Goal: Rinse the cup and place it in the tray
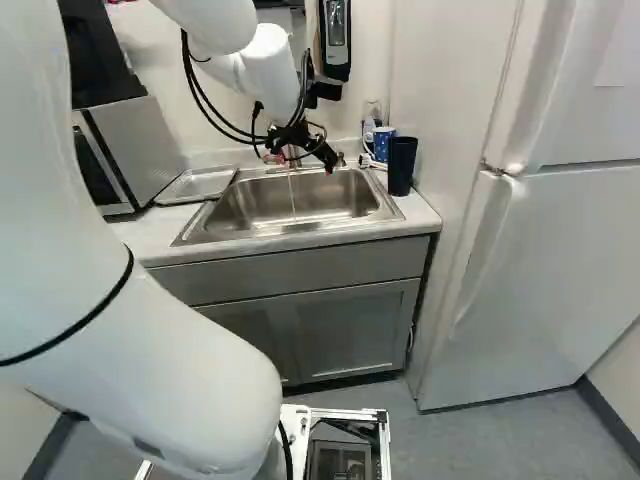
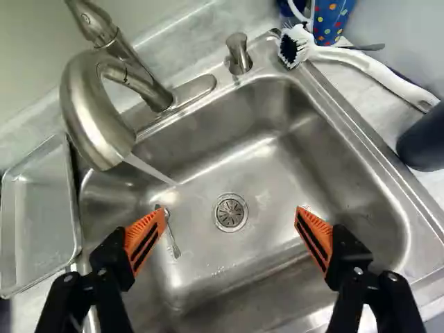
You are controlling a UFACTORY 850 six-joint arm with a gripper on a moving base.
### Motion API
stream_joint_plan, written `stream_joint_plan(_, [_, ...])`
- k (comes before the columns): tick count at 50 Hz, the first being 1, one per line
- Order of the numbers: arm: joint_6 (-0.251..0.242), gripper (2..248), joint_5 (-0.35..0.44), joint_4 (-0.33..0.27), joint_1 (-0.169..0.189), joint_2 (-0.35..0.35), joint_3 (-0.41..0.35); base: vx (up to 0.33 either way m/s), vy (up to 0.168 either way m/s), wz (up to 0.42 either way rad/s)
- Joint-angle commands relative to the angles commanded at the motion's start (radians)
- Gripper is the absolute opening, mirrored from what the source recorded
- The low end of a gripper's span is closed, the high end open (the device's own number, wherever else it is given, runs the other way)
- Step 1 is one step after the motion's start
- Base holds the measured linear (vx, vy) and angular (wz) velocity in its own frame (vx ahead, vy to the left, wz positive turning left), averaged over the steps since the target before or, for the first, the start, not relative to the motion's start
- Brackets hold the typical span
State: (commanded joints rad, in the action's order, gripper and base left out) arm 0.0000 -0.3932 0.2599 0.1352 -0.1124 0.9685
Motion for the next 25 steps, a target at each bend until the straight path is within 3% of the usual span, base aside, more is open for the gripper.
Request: stream_joint_plan(25, [0.000, 247, 0.030, 0.095, 0.052, 0.009, 0.008, 0.000, 0.000, 0.000])
